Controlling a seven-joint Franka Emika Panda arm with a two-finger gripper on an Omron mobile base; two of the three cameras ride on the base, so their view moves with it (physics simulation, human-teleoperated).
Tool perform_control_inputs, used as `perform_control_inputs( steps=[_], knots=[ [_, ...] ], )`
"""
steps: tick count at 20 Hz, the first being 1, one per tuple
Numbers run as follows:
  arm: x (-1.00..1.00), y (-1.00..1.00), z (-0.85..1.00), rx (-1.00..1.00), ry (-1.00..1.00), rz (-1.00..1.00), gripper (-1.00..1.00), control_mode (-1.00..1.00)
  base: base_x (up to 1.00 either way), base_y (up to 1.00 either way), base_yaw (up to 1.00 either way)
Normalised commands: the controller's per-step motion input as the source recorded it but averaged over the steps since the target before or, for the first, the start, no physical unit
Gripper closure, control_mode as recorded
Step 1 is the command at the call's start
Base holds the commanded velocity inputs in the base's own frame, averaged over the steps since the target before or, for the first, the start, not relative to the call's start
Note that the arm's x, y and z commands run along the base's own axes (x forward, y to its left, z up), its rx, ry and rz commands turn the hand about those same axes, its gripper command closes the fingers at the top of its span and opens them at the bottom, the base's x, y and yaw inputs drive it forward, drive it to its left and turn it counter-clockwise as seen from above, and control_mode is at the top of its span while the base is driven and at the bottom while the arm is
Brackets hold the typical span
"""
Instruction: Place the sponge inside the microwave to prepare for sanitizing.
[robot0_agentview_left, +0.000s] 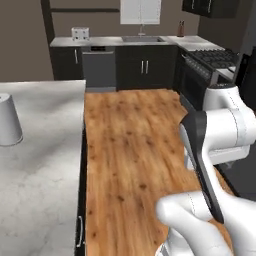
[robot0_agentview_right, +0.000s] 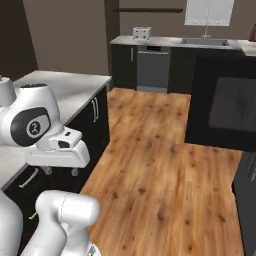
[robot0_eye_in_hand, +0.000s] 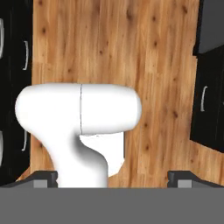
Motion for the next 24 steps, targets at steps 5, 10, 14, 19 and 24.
perform_control_inputs(
  steps=[5,10,14,19,24],
  knots=[
    [0.0,0.0,0.0,0.0,0.0,0.0,-1.0,1.0,0.66,0.23,-0.05],
    [0.0,0.0,0.0,0.0,0.0,0.0,-1.0,1.0,0.72,0.25,-0.04],
    [0.0,0.0,0.0,0.0,0.0,0.0,-1.0,1.0,0.47,0.42,-0.16],
    [0.0,0.0,0.0,0.0,0.0,0.0,-1.0,1.0,0.47,0.6,-0.16],
    [0.0,0.0,0.0,0.0,0.0,0.0,-1.0,1.0,0.68,0.44,-0.08]
  ],
)
